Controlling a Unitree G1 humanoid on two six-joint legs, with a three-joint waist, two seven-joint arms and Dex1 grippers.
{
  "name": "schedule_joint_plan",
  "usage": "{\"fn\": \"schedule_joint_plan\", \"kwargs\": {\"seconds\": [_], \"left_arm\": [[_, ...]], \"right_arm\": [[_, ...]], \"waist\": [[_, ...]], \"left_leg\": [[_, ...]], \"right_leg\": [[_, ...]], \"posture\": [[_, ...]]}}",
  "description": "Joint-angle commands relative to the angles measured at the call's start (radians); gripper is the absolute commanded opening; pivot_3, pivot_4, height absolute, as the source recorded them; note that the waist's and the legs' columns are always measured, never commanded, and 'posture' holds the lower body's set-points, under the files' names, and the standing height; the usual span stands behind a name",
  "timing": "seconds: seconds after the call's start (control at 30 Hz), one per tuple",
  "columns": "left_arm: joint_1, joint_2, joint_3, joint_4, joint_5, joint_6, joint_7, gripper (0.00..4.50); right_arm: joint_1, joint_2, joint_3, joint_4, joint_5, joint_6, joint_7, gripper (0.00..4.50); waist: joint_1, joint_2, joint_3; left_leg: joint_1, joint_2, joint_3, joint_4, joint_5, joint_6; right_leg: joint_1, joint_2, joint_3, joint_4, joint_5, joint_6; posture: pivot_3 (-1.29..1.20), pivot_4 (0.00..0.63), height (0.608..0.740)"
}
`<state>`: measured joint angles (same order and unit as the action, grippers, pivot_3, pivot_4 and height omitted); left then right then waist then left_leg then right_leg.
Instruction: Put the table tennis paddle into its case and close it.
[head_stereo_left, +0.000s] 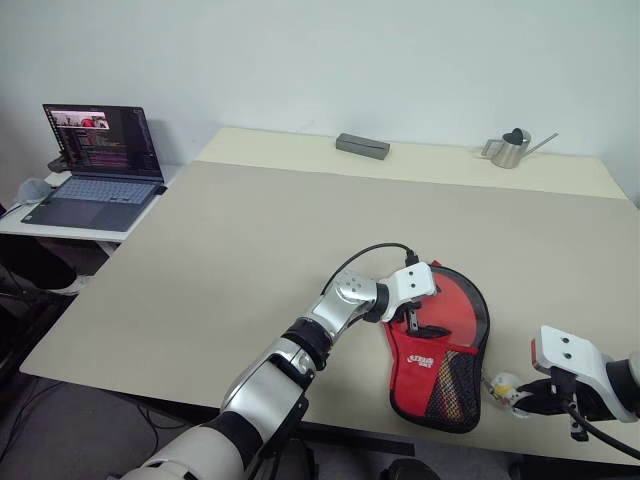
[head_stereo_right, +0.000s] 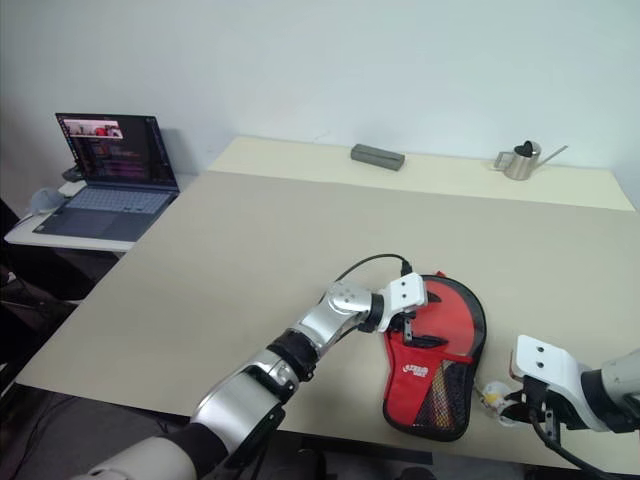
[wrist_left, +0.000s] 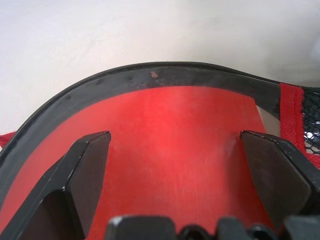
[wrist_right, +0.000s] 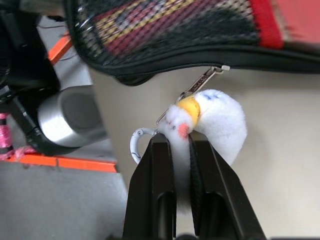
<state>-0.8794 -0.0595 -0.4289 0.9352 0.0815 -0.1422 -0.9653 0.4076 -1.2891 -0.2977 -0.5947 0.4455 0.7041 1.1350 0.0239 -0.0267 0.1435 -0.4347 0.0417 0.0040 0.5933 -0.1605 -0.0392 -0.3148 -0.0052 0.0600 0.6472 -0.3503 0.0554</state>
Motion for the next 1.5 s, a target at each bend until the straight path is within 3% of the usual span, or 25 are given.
{"fn": "schedule_joint_plan", "kwargs": {"seconds": [0.03,0.43,1.0,1.27,1.5], "left_arm": [[0.067,0.034,-0.085,0.127,0.117,0.046,-0.013,4.5],[0.066,0.027,-0.083,0.134,0.122,0.043,-0.002,4.5],[0.06,0.021,-0.08,0.137,0.123,0.044,0.012,4.5],[0.056,0.015,-0.08,0.141,0.124,0.042,0.018,4.5],[0.05,0.008,-0.074,0.149,0.122,0.04,0.022,4.5]], "right_arm": [[0.071,-0.02,-0.018,-0.057,0.009,-0.001,0.099,0.01],[0.228,-0.005,-0.157,-0.25,0.038,0.048,0.185,0.0],[0.163,0.009,-0.086,-0.354,0.077,0.129,0.129,0.0],[0.167,0.014,-0.124,-0.35,0.088,0.131,0.181,2.68],[0.043,0.041,-0.119,-0.288,0.154,0.159,0.147,2.68]], "waist": [[0.001,0.0,-0.001],[-0.001,-0.001,-0.008],[0.0,0.0,-0.013],[-0.007,0.0,-0.014],[-0.018,0.0,-0.014]], "left_leg": [[0.0,0.0,-0.001,0.0,0.0,0.0],[0.002,0.0,-0.003,0.001,-0.001,-0.002],[0.002,0.0,-0.007,0.002,-0.003,-0.003],[0.004,0.001,-0.015,0.006,-0.003,-0.003],[0.006,0.003,-0.018,0.012,-0.003,-0.003]], "right_leg": [[0.0,0.0,-0.001,0.0,0.0,0.0],[0.004,0.0,-0.004,0.0,-0.002,0.0],[0.008,0.0,-0.009,0.0,-0.004,-0.003],[0.013,0.001,-0.015,0.0,-0.004,-0.004],[0.013,0.001,-0.017,0.0,-0.005,-0.004]], "posture": [[0.0,0.15,0.74],[0.0,0.15,0.74],[0.0,0.15,0.74],[0.0,0.15,0.74],[0.0,0.15,0.74]]}}
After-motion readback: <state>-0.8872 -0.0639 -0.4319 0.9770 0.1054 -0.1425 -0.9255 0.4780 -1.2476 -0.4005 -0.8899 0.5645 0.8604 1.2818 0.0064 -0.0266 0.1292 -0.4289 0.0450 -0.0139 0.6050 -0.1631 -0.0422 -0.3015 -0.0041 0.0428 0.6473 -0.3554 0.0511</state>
